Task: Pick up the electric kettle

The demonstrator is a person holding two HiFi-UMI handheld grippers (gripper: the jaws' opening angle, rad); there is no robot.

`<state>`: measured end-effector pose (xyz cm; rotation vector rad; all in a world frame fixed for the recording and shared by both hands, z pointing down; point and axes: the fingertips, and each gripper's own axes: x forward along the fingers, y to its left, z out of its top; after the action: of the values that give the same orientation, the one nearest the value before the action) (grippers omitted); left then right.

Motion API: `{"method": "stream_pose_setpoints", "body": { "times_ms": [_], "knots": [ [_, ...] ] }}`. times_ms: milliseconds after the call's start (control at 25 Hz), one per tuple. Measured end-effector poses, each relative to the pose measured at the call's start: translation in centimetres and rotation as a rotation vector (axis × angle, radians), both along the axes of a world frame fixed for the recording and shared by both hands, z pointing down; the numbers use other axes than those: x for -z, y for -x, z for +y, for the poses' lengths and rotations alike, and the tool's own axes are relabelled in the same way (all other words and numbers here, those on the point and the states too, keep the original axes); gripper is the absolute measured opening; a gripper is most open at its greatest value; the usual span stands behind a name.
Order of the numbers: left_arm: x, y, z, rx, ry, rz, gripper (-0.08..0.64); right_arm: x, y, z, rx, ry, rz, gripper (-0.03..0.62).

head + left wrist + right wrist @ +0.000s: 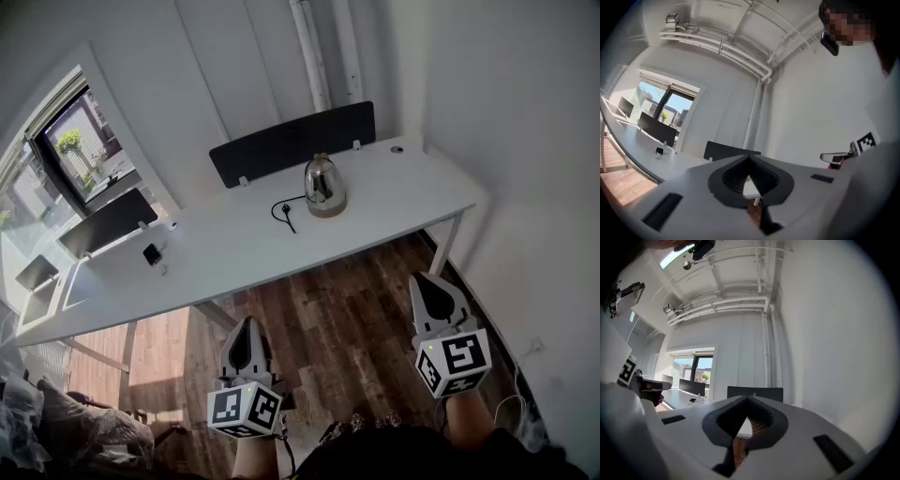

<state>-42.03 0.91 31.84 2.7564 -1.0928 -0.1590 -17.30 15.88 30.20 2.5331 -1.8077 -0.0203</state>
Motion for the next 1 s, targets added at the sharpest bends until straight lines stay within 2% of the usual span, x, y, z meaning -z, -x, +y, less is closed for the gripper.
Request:
{"method": "stream_pose_setpoints", "body": {
  "times_ms": [280, 720, 1000],
  "knots": [
    [-0.4, -0.4, 0.4, -0.023, -0.013, -0.027, 0.000, -0.3, 0.0, 0.2, 0.000, 0.013, -0.002, 0.006],
    [-0.4, -1.9, 1.7, -0.022, -0.013, -0.029, 0.000, -0.4, -1.6, 1.3, -0.003, 0.010, 0.002, 0.006],
    [-0.3, -3.7, 3.1, -0.051, -0.031, -0.034, 0.001, -0.6, -2.3, 1.5, 0.045, -0.037, -0.060, 0.006]
  ]
}}
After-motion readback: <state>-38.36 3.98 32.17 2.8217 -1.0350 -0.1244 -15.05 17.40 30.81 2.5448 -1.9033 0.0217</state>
